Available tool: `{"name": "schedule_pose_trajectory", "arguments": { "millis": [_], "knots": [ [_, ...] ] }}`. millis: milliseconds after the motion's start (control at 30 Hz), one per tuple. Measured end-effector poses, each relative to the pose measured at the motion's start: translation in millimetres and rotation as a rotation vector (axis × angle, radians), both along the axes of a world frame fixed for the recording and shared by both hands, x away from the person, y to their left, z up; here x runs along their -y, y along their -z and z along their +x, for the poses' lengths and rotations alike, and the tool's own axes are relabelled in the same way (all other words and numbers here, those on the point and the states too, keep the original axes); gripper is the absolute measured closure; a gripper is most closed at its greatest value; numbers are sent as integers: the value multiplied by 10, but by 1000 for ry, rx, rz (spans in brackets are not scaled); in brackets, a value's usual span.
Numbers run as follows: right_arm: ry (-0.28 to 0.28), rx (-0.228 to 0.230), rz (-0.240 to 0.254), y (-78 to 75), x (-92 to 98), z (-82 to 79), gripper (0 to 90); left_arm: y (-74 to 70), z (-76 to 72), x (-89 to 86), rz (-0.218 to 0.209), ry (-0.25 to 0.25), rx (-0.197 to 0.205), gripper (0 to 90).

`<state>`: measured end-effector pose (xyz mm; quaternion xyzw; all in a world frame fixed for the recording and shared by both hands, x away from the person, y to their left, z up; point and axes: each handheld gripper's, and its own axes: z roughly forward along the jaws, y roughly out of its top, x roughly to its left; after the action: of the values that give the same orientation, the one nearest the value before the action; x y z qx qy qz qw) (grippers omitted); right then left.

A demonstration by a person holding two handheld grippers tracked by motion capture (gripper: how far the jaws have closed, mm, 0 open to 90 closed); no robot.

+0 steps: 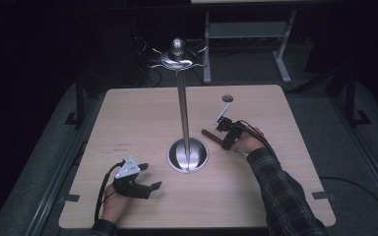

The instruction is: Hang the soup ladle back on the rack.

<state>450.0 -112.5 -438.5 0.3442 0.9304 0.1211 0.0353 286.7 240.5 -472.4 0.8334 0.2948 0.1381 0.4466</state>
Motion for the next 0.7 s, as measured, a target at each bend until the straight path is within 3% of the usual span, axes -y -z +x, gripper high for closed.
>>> {"name": "schedule_pose_trajectory", "arguments": {
  "millis": [233,533,700],
  "knots": [
    [5,34,41,-114,68,-37,736,0,0,-1,0,0,0,142],
    [50,109,168,-380,299,-126,737,-4,5,-4,9,4,1,142],
    [74,145,212,-493,385,-178,737,-3,4,-2,7,4,0,142]
  ]
}}
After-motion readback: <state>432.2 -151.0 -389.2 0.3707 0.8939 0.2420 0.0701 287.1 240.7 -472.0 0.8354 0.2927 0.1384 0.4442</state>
